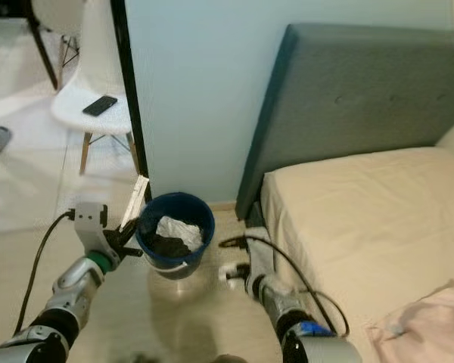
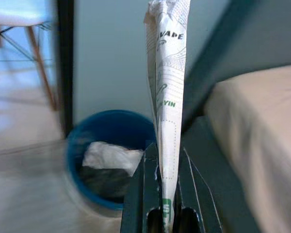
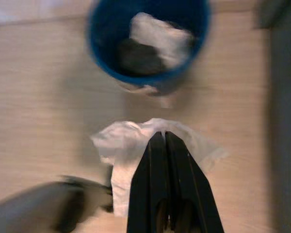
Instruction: Clean up the room
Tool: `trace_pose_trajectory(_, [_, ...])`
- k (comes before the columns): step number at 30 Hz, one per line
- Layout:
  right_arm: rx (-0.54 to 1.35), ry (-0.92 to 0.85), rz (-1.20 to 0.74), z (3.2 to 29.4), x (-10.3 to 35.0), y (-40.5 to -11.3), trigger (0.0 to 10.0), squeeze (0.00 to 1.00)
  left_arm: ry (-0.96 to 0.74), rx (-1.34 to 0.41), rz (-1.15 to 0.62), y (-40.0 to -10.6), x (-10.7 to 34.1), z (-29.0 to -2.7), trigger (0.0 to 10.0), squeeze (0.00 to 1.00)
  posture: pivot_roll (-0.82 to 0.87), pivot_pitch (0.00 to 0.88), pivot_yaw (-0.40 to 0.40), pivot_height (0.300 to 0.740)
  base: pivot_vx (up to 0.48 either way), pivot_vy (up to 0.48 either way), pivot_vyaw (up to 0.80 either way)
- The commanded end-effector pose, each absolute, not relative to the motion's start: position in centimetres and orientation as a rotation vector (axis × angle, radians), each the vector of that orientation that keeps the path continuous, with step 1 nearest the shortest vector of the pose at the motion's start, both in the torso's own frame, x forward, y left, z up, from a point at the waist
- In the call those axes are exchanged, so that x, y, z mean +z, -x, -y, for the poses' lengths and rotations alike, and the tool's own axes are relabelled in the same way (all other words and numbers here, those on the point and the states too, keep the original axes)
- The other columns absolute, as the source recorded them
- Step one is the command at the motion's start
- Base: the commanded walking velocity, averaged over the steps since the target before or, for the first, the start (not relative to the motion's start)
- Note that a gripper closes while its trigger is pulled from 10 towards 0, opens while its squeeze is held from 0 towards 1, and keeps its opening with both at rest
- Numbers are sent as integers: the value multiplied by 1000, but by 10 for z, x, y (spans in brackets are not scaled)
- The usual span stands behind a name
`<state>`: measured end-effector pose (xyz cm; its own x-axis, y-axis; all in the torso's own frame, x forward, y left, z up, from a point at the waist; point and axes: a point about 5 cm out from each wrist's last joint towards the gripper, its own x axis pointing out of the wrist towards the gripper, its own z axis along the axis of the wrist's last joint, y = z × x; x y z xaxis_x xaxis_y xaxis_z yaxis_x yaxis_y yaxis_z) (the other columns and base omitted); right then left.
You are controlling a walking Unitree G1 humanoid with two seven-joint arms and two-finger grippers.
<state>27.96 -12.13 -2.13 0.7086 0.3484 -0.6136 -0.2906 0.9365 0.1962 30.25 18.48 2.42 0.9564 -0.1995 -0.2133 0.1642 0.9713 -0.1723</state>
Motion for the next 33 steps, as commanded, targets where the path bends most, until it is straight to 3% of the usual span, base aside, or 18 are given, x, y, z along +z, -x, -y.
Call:
trace_pose_trajectory(1, [353,-58,-710,127,-22,-279,10000,0,139,-209,-252,-301,21,-179,10000,0,-44,0,12,730,480,0,0])
trace_pose_trajectory(15, [357,29,-692,130,-18,-284,10000,0,94,-144,-364,-281,3,-208,10000,0,-46,4,25,730,466,0,0])
trace_pose_trajectory(22, [386,84,-700,125,-20,-283,10000,0,75,-187,-470,-273,-12,-194,10000,0,-40,7,33,730,0,0,0])
trace_pose_trajectory(23, [424,198,-694,121,-19,-284,10000,0,88,-246,-543,-266,-22,-181,10000,0,-43,15,29,730,0,0,0])
trace_pose_trajectory(25, [442,244,-688,118,-17,-285,10000,0,77,-273,-577,-261,-27,-175,10000,0,-43,15,29,730,0,0,0])
trace_pose_trajectory(33, [441,242,-678,110,-13,-290,10000,0,113,-278,-600,-256,-32,-166,10000,0,-35,38,18,730,0,0,0])
